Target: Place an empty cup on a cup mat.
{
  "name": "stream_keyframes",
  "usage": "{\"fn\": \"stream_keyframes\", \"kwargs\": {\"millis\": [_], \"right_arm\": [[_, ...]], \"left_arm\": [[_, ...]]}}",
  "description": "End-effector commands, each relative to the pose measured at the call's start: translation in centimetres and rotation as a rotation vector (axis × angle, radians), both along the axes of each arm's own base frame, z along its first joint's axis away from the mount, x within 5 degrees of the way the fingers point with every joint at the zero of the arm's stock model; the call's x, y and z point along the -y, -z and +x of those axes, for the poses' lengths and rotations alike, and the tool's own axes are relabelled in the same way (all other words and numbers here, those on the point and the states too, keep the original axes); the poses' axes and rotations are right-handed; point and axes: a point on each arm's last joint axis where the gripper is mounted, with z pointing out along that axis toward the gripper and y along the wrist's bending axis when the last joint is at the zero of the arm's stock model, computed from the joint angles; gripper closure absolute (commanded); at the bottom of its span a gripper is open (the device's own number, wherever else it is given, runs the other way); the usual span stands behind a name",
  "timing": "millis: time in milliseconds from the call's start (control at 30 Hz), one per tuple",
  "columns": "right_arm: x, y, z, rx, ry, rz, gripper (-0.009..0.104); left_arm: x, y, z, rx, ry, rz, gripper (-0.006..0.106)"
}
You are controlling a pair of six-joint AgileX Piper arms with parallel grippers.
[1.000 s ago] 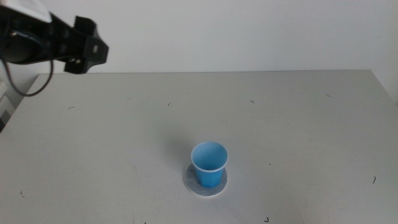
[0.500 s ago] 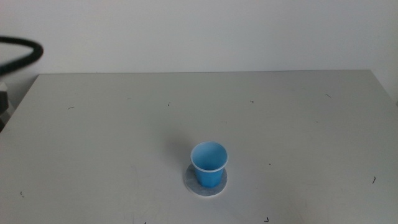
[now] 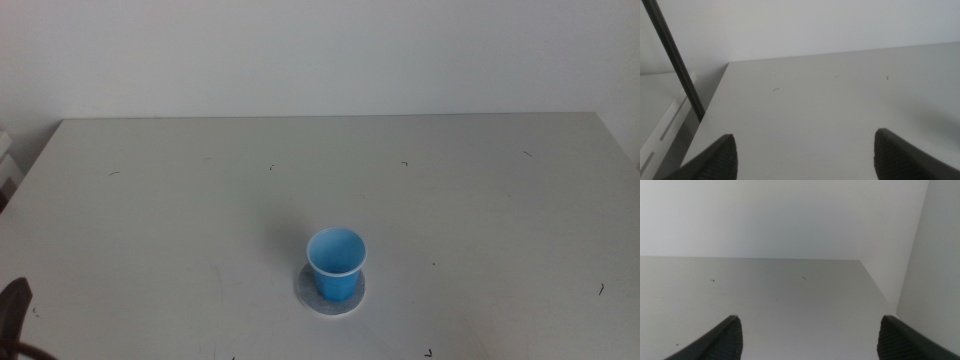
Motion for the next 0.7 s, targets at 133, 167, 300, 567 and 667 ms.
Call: {"fn": "stream_keyframes", "kwargs": {"millis": [133,167,300,567,667], "right_arm": [[0.0,-1.1,-0.2,0.109,-0.002,-0.023,0.001],[0.0,-1.1,-0.2,0.109,-0.002,-0.023,0.001],[0.0,-1.1,-0.2,0.109,-0.002,-0.023,0.001],[0.0,-1.1,-0.2,0.109,-0.002,-0.023,0.001],[0.0,-1.1,-0.2,0.109,-0.002,-0.023,0.001]], "left_arm": [[0.0,1.7,-1.5,0.149,0.003,-0.030,-0.005],[0.0,2.2,-1.6,0.151,0.003,-0.031,-0.005],[0.0,4.1,-1.9,0.153,0.004,-0.036,-0.005],[0.1,6.3,-1.6,0.086,0.004,-0.067,-0.005],[0.1,6.4,-1.6,0.076,0.004,-0.066,-0.005]]}}
